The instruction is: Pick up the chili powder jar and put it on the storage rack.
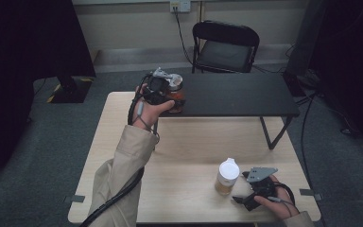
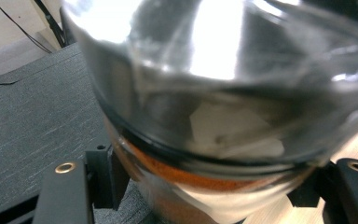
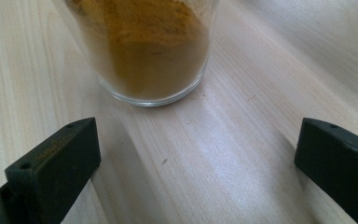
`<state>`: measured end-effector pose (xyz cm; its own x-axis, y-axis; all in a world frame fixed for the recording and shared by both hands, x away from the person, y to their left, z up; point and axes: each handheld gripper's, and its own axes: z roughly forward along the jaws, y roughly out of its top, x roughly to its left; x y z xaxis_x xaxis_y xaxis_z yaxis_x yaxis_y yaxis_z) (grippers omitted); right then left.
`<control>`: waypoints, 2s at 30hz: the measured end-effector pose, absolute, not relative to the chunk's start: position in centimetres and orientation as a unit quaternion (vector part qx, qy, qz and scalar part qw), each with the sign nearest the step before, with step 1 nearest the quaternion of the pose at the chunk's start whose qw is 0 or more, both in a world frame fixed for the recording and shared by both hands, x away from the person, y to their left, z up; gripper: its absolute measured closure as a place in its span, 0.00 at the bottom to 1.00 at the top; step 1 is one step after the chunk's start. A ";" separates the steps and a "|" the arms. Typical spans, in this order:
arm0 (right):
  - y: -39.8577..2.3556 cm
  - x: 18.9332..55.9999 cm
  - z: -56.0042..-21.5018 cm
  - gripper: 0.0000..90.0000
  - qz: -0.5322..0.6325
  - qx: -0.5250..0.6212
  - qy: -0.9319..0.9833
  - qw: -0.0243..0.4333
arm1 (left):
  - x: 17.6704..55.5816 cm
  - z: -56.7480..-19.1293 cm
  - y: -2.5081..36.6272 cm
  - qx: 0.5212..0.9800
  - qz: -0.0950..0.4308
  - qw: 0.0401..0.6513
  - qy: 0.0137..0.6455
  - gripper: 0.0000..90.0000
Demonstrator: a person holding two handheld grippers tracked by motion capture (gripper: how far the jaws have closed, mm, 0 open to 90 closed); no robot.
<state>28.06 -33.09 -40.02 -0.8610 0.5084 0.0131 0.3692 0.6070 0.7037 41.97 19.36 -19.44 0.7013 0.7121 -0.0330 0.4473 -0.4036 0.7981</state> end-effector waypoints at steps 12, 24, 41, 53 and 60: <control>-33.1 28.1 -40.0 0.00 0.368 0.247 0.891 0.094 | 41.6 -19.3 19.4 0.816 0.167 0.417 0.364 0.21; -33.1 28.1 -40.0 0.00 0.368 0.247 0.891 0.094 | 40.4 -18.9 21.0 0.804 0.168 0.426 0.379 0.01; -33.1 28.1 -40.0 0.00 0.369 0.246 0.891 0.094 | 38.2 -19.5 23.2 0.811 0.160 0.431 0.361 0.03; -33.1 28.1 -40.0 0.00 0.368 0.247 0.891 0.094 | 36.4 -20.5 25.8 0.808 0.167 0.431 0.366 0.03; -33.1 28.1 -40.0 0.00 0.369 0.246 0.891 0.094 | 35.4 -21.6 27.2 0.804 0.170 0.429 0.374 0.04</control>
<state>28.06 -33.10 -40.02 -0.8609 0.5086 0.0135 0.3695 0.6068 0.7037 35.45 27.24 -21.57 0.6627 0.7474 -0.0473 0.4551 -0.3517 0.8181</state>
